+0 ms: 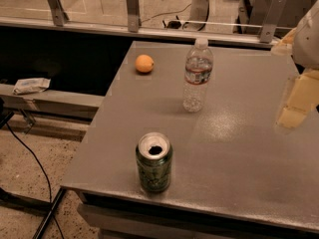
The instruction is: Move water bottle near green can
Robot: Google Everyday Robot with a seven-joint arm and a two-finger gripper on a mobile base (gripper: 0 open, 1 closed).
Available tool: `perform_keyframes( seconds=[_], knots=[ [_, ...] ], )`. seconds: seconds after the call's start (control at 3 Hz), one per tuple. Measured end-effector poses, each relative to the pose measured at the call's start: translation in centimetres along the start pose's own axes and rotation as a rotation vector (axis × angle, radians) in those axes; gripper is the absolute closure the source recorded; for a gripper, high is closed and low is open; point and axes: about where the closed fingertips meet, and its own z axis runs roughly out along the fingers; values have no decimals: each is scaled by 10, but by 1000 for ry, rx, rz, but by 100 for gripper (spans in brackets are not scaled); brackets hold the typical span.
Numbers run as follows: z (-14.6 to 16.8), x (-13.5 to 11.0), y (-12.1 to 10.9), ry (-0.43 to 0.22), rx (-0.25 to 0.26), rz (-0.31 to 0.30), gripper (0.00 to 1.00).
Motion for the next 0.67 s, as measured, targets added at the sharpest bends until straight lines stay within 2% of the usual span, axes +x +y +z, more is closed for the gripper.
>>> perform_keyframes(
  seconds=[0.33,0.67],
  knots=[
    [0,0,0,0,0,0,0],
    [30,-29,-19,-178,3,17,0]
  ],
)
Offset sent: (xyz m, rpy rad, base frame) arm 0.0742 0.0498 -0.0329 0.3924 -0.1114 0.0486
